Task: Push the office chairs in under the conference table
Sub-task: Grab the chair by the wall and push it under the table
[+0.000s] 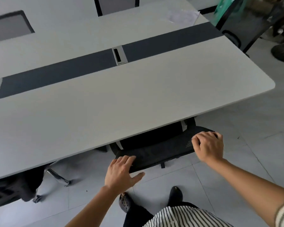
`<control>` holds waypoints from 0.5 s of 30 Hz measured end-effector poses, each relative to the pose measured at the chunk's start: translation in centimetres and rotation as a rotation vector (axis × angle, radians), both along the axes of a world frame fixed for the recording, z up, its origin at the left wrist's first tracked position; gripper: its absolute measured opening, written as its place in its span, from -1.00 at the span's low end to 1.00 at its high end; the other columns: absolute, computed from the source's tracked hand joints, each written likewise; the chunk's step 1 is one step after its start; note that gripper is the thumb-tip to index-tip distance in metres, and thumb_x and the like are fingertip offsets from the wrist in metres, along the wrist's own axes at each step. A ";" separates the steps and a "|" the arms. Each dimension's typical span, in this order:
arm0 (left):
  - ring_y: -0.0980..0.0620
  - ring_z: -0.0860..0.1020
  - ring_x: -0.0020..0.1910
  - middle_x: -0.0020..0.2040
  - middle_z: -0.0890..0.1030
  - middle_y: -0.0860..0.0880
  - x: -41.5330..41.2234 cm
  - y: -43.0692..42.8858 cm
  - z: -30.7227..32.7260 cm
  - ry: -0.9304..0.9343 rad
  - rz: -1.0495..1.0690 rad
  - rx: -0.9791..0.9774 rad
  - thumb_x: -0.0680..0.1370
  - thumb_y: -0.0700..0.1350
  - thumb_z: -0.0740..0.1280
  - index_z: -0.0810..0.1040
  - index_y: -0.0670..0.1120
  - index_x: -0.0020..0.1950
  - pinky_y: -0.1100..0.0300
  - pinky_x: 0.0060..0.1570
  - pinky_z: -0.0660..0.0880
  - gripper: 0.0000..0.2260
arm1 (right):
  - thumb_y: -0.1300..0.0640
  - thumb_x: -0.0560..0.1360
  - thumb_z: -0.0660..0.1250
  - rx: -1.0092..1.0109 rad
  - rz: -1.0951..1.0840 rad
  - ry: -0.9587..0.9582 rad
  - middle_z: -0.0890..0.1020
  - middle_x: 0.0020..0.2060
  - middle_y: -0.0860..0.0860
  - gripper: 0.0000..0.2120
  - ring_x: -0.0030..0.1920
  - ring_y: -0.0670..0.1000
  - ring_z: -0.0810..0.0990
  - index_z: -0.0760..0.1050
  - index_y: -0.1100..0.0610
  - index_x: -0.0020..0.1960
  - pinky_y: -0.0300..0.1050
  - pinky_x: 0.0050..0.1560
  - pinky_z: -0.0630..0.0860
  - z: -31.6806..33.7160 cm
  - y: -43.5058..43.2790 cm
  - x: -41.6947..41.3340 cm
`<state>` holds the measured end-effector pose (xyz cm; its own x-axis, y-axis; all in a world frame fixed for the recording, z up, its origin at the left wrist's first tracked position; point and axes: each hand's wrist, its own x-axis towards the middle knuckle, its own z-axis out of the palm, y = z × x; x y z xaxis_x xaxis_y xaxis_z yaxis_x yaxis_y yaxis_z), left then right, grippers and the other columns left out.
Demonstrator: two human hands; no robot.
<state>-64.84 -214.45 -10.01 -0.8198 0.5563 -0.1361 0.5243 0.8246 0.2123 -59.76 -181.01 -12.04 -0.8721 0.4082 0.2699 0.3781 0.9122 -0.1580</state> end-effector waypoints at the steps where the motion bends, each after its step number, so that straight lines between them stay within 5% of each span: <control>1: 0.02 0.60 -0.10 -0.07 0.62 0.09 -0.7 0.3 -0.1 0.008 0.016 -0.035 0.37 0.27 0.29 0.55 0.03 0.09 0.09 -0.07 0.52 -0.57 | 0.05 0.46 0.08 0.004 0.015 -0.008 0.62 -0.41 0.00 -0.63 -0.31 0.13 0.57 0.53 0.09 -0.40 -0.01 -0.03 0.30 0.2 0.3 -1.0; 8: -0.04 0.60 -0.23 -0.23 0.61 0.04 -4.4 0.5 0.1 0.010 0.037 -0.185 0.22 -0.02 0.51 0.60 0.00 -0.09 0.10 -0.23 0.54 -0.70 | -0.05 0.49 0.05 -0.029 0.075 -0.097 0.63 -0.40 0.05 -0.55 -0.29 0.18 0.60 0.55 0.11 -0.39 0.02 -0.06 0.34 1.5 0.4 -3.8; 11: -0.04 0.60 -0.26 -0.25 0.61 0.03 -4.9 -0.7 -0.2 0.036 0.024 -0.170 0.18 -0.10 0.52 0.61 -0.01 -0.11 0.14 -0.26 0.54 -0.69 | -0.30 0.45 0.14 -0.031 0.213 -0.151 0.69 -0.27 -0.03 -0.56 -0.18 0.11 0.64 0.63 -0.01 -0.19 0.01 -0.02 0.36 1.8 -0.2 -3.1; 15: -0.03 0.59 -0.31 -0.28 0.60 0.03 -5.1 -0.8 -0.3 0.065 -0.033 -0.160 0.18 -0.09 0.52 0.61 -0.01 -0.12 0.14 -0.31 0.54 -0.71 | -0.54 0.32 0.07 -0.038 0.432 -0.261 0.70 -0.05 -0.09 -0.29 -0.05 0.03 0.65 0.60 -0.05 0.11 -0.01 0.00 0.48 2.8 1.7 -2.2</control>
